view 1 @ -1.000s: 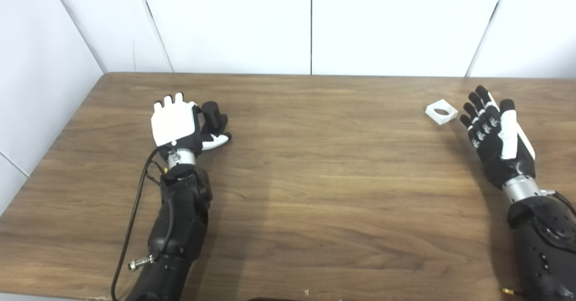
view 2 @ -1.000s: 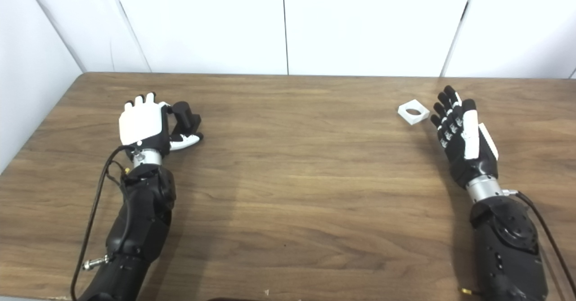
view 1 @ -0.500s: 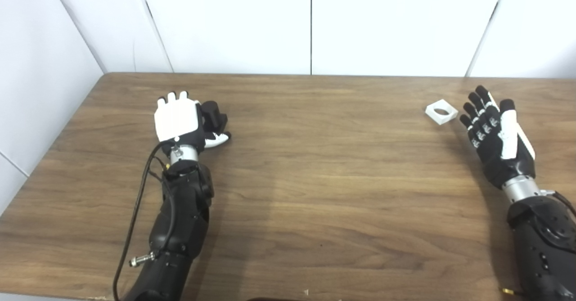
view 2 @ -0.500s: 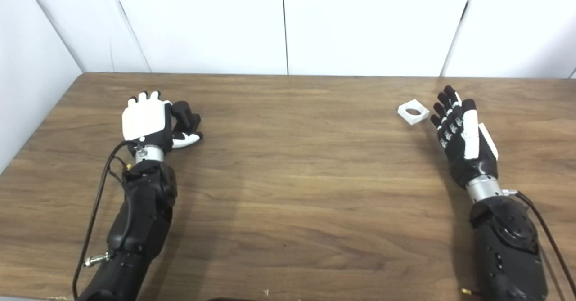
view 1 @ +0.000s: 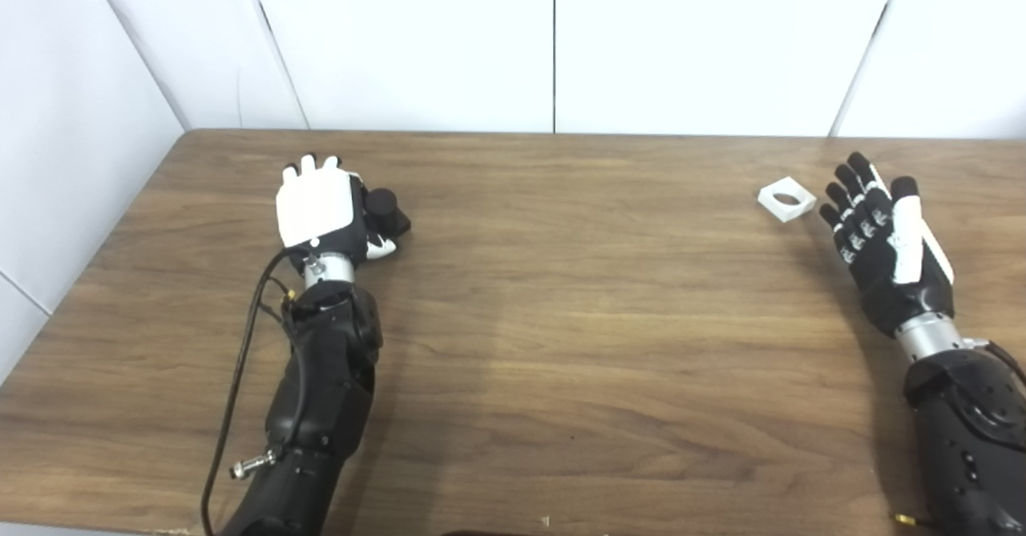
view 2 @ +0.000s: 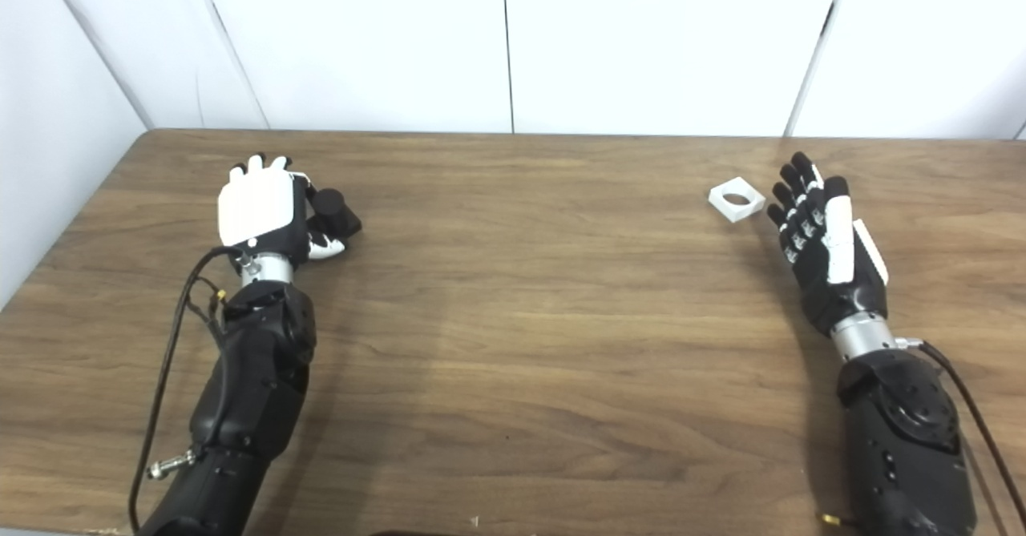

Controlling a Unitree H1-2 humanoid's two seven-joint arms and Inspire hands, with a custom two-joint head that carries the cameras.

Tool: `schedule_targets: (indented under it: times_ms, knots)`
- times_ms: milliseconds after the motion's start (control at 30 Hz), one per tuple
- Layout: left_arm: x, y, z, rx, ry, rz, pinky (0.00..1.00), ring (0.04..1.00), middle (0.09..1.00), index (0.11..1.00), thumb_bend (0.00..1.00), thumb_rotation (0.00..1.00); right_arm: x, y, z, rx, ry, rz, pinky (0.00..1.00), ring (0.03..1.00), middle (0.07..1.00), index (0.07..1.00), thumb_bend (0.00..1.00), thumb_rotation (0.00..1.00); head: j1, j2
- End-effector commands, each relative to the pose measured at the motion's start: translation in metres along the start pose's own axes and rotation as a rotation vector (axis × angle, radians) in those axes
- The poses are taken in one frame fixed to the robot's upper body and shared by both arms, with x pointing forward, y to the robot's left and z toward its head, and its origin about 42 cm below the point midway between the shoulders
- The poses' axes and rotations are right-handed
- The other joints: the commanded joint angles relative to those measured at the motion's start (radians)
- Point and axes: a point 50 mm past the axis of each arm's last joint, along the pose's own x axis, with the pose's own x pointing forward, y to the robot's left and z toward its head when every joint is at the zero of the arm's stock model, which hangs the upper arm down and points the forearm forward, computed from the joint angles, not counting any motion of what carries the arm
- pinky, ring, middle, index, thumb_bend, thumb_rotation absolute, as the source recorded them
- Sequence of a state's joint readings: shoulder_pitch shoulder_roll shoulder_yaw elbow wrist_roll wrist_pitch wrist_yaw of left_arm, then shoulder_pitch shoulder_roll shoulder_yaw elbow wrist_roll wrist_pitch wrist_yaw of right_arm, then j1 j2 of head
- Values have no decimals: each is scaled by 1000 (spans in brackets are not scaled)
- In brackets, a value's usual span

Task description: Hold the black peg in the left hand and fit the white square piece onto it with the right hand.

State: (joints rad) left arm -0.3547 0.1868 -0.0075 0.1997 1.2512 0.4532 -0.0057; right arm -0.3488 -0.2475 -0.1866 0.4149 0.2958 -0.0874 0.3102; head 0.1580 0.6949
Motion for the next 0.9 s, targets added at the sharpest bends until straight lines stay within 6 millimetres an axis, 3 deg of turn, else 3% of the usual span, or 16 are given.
schedule_targets:
  times_ms: [0,533,867]
  knots:
    - [3,2,-12,21,30,-3,1000,1000,924,485,523,62,-25,7,-36,69,88,-8,1000,1000,1000,1000,588,1000,0,1]
    - [-4,3,-10,-71,-3,-14,1000,1000,910,486,525,60,-23,7,-33,62,80,-18,1000,1000,1000,1000,570,1000,-14,0]
    - [-29,13,7,-183,-88,-125,1000,1000,895,489,523,64,-24,10,-31,65,78,-17,1000,1000,1000,1000,564,1000,-32,9]
